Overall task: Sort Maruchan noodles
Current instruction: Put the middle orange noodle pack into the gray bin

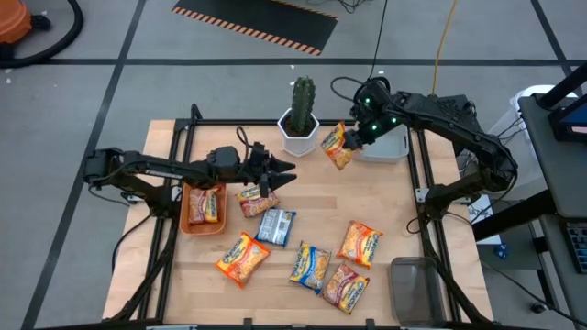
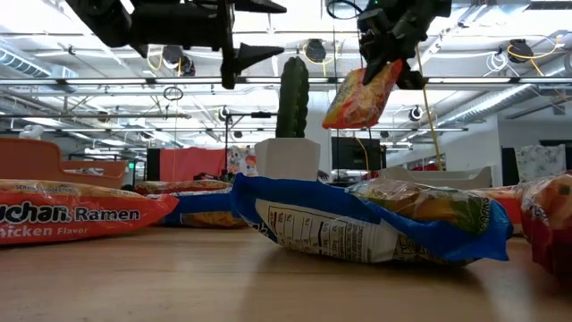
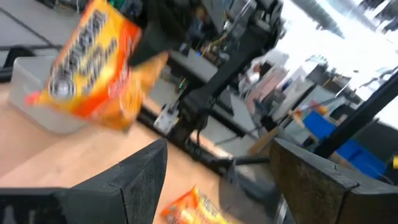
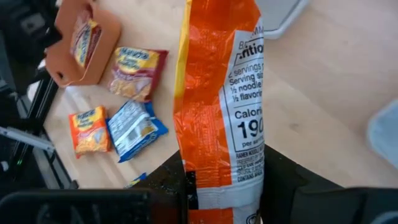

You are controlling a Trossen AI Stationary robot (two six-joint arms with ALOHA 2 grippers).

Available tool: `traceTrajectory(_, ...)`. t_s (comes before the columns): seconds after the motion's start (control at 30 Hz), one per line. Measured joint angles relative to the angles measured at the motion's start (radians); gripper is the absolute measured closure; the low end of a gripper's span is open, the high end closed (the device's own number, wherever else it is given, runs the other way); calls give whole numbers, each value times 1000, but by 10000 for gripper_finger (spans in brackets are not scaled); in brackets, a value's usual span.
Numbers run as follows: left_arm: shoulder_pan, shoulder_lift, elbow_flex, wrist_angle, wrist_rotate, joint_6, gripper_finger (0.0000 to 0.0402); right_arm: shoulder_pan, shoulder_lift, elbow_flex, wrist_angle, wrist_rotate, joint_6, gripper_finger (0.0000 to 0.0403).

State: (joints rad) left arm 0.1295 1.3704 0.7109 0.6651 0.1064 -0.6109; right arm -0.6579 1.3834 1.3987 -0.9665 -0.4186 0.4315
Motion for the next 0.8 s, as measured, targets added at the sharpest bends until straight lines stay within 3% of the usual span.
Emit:
traceTrajectory(0.23,-1,-5,0,-79,-4,-2,119,-133,-54,0,-24,-3,-90,288)
traceTrajectory(0.8,-16,-5,0,-103,-280,-19,119,-414,-96,0,-154,-4,-349,287)
